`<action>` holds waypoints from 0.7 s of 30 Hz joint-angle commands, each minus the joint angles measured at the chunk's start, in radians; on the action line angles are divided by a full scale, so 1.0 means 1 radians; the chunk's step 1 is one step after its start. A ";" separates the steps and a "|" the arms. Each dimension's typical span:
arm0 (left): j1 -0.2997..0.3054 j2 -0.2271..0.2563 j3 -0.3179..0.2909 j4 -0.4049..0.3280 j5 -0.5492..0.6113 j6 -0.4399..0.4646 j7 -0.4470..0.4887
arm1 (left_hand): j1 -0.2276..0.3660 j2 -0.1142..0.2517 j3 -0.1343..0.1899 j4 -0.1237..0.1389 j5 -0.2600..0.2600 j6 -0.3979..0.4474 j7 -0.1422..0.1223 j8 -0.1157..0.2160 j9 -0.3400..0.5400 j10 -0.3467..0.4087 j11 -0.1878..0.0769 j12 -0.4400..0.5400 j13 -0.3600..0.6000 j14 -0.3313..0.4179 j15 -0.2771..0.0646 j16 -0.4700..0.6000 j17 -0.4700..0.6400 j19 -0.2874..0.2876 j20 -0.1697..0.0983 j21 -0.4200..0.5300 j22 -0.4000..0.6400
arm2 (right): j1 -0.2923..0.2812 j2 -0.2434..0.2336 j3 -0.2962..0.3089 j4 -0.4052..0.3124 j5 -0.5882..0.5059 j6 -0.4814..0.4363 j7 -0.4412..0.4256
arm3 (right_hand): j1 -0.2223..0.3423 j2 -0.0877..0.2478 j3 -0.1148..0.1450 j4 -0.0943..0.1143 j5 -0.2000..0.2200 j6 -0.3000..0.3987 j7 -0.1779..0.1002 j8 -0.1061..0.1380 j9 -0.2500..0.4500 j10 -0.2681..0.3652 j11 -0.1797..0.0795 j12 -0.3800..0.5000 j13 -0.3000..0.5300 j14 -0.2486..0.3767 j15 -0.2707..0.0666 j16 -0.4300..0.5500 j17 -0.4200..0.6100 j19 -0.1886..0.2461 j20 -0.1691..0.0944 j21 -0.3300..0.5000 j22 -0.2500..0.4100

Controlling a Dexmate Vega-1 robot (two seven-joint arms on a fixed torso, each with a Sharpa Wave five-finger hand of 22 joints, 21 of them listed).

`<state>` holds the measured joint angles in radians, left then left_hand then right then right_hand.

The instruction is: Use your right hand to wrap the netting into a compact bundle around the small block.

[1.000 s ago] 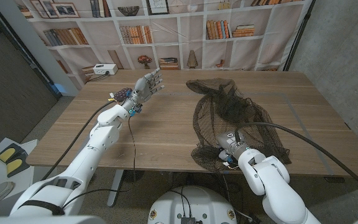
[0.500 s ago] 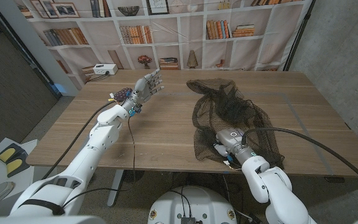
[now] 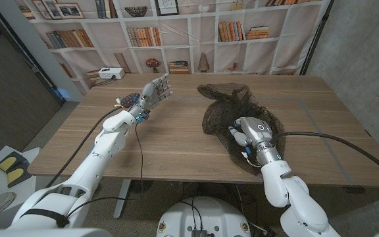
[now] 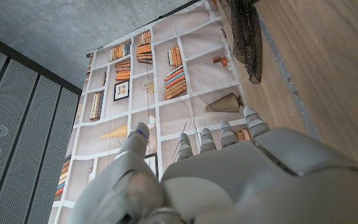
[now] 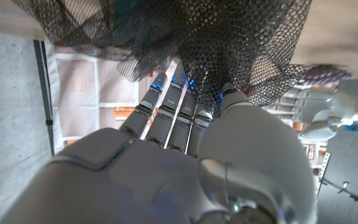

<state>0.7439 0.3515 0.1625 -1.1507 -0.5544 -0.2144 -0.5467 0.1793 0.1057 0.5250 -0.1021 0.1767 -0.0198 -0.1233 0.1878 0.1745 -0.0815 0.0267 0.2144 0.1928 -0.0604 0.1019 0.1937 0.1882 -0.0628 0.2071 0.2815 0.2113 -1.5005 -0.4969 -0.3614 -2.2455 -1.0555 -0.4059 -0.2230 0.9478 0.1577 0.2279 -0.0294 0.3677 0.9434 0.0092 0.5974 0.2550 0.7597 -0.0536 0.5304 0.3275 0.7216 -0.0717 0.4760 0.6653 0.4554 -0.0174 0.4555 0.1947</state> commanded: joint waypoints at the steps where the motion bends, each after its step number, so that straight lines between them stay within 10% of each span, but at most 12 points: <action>1: -0.008 -0.007 -0.006 0.017 0.001 -0.008 0.000 | -0.012 0.000 0.007 0.002 0.002 0.007 -0.001 -0.002 0.005 -0.003 -0.001 -0.001 0.003 0.005 0.003 0.000 0.002 0.006 0.007 -0.003 0.003 | 0.092 -0.032 -0.022 0.046 0.055 -0.045 -0.184 | 0.049 0.035 0.013 -0.001 -0.007 0.006 -0.005 -0.002 -0.003 0.004 -0.007 -0.001 0.006 0.011 -0.136 -0.004 0.006 0.007 0.002 0.011 0.004; 21: 0.024 0.002 -0.021 -0.031 -0.003 -0.005 0.030 | -0.012 0.000 0.009 0.002 0.002 0.006 -0.002 -0.003 0.005 -0.002 -0.003 -0.001 0.003 0.007 0.004 0.000 0.002 0.008 0.007 -0.003 0.003 | 0.321 -0.018 -0.060 0.205 0.124 -0.092 -0.343 | 0.052 0.026 0.027 0.005 -0.029 0.016 -0.013 0.000 -0.021 0.013 -0.018 0.000 0.008 0.023 -0.139 -0.010 0.013 0.011 0.005 0.018 0.004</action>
<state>0.7490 0.3469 0.1489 -1.1517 -0.5550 -0.2220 -0.5351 0.1793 0.1058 0.5250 -0.1021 0.1767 -0.0199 -0.1233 0.1878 0.1745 -0.0816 0.0267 0.2147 0.1929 -0.0604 0.1019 0.1937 0.1882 -0.0573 0.2126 0.2815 0.2113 -1.3007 -0.5134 -0.3965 -2.1220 -0.9549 -0.4648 -0.5058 0.9588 0.1519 0.2478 -0.0257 0.3429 0.9456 0.0068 0.5915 0.2340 0.7689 -0.0627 0.5304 0.3322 0.7380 -0.0770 0.4683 0.6744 0.4575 -0.0159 0.4634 0.1967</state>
